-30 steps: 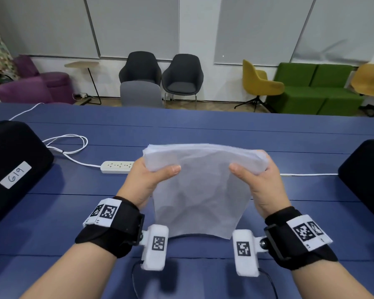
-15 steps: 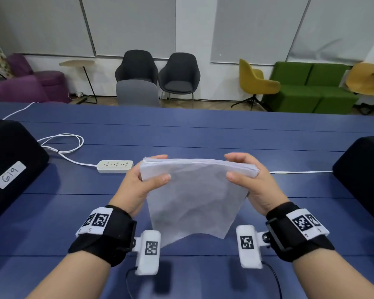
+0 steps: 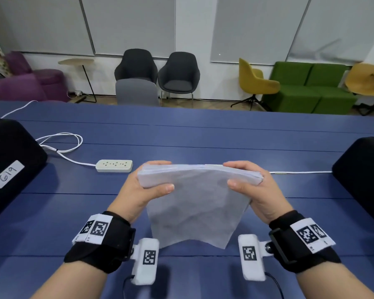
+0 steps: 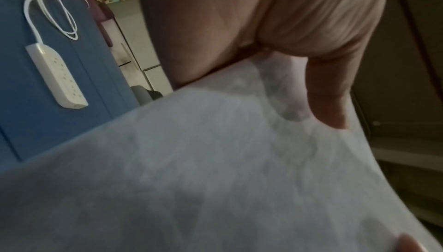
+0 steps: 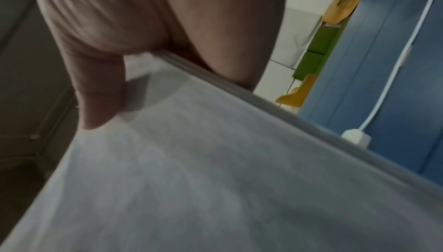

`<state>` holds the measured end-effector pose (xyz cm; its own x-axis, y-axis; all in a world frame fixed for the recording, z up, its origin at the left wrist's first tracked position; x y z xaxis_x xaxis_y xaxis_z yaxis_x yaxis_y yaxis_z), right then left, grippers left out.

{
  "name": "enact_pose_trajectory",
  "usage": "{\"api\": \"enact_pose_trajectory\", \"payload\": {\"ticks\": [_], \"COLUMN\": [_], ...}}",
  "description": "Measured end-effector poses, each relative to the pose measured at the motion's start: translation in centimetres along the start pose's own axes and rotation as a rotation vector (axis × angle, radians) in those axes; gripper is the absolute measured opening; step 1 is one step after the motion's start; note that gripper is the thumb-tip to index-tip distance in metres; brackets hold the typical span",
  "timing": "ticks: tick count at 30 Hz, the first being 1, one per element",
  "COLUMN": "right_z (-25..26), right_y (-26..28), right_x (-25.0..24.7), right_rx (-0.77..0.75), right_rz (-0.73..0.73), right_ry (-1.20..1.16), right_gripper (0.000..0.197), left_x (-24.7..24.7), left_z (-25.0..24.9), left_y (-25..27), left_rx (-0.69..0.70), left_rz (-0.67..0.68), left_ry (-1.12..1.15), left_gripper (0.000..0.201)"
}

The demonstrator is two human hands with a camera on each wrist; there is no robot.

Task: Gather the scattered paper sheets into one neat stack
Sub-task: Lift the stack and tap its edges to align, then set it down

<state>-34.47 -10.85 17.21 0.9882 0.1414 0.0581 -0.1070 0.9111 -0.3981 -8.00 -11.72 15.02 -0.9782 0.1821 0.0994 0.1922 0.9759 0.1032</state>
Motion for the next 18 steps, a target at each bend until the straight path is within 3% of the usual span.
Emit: {"api": "enact_pose_trajectory", "payload": {"ticks": [2,6,9,11,15,18], "right_z": [-0.9,0.7,2.5,2.5,0.4,0.4], "right_y": [0.2,-0.4,-0.7,-0.6,0.1,-0.1], "right_x": [0.4,0.8,0.2,-0.2,0.1,0.8], "right_rx": [0.034,-0.023,-0.063,-0.045,0.056,0.052], "right_rz": [-0.014,-0.019,0.014,0.017,0.003,-0.045], "right_ry": [0.007,0.045,0.038,0.038,0.053,0.048], "right_gripper": [0.062,0.033,0.024,0.023,0.038,0.027], "left_x": [0.6,1.2,0.6,0.1,0.4,0.9], "left_z": [0.4,-0.9,-2.1,-1.9,0.6,0.7], "left_y": [-0.1,-0.2,0.0,0.2,0.0,-0.4], "left_rx": [-0.018,0.015,0.067,0.075,-0.054,-0.049], "left_rz": [0.008,-0.009,-0.002,0.021,0.073,0.030], "left_ry": [-0.041,-0.042,-0.026,-0.027,0.001,0.003], "left_gripper": [0.053,0.048,0.045,0.050,0.065,0.060]}}
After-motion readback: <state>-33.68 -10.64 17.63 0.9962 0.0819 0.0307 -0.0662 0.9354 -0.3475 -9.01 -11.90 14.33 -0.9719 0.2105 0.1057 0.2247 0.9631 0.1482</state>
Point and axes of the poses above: each hand's wrist, its own y-axis away from the middle knuckle, its own x-axis out of the palm, z = x × y, the point moved 3 cm from there along -y, towards the middle knuckle, and after that the axes turned 15 degrees about -x, right-handed, at the moved point
